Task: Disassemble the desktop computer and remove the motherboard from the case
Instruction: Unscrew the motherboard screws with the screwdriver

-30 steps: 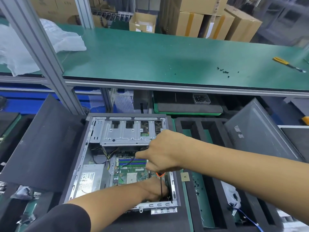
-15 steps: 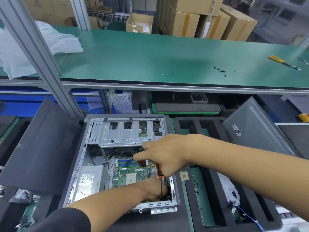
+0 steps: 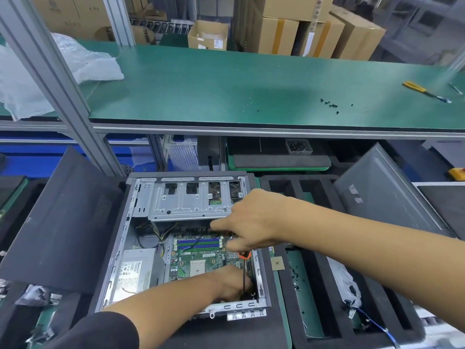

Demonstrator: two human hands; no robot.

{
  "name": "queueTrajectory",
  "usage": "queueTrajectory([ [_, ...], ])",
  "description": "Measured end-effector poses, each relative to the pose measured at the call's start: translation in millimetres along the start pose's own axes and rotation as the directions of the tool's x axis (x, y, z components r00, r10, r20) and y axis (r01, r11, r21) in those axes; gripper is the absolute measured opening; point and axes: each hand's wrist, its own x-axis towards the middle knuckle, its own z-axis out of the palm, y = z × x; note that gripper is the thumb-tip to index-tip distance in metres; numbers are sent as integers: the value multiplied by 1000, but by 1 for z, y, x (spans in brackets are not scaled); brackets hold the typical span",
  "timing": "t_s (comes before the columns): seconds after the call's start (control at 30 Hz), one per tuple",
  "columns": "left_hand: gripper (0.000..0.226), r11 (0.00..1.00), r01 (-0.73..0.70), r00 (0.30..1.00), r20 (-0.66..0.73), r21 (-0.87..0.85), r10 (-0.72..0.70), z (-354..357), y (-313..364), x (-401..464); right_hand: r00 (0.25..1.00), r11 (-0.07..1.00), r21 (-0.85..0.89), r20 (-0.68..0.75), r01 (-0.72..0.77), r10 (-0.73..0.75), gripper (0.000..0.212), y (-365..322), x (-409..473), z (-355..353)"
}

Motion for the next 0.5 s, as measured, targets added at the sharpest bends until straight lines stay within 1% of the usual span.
queueTrajectory([
  [0.03,21,1000,6,1000,-10,-4,-6,2,0,1,1000,1000,-2,-11,3,-3,34,1,0,1],
  [0.07,24,1000,3,1000,-10,-3,-3,3,0,2,1000,999,44,4,21,-22,29,1,0,1],
  [0.1,24,1000,-2,1000,-19,-8,2,4,0,2,998,991,126,31,46,-50,28,1,0,0],
  [0.17,24,999,-25,999,-41,20,26,6,-2,3,991,956,282,76,86,-112,41,3,-1,-2],
  [0.2,26,998,-40,998,-40,41,41,6,-2,2,991,950,299,75,85,-112,44,3,-2,-3],
  [0.23,26,998,-48,998,-46,42,50,7,-2,3,994,963,262,58,71,-89,43,2,-3,-2],
  [0.33,24,998,-48,997,-62,45,51,11,-3,7,1000,1000,17,1,7,-7,40,2,-3,1],
  [0.37,26,998,-43,998,-51,35,45,11,-4,8,1000,1000,18,4,12,-12,36,2,-4,2],
  [0.4,26,999,-45,998,-47,23,47,11,-5,9,999,996,82,21,29,-30,30,3,-4,1],
  [0.43,24,999,-50,998,-34,11,50,12,-5,9,997,981,184,47,52,-62,27,4,-5,1],
  [0.5,15,999,-46,999,18,6,46,10,-4,5,987,926,370,106,72,-119,36,6,-7,-2],
])
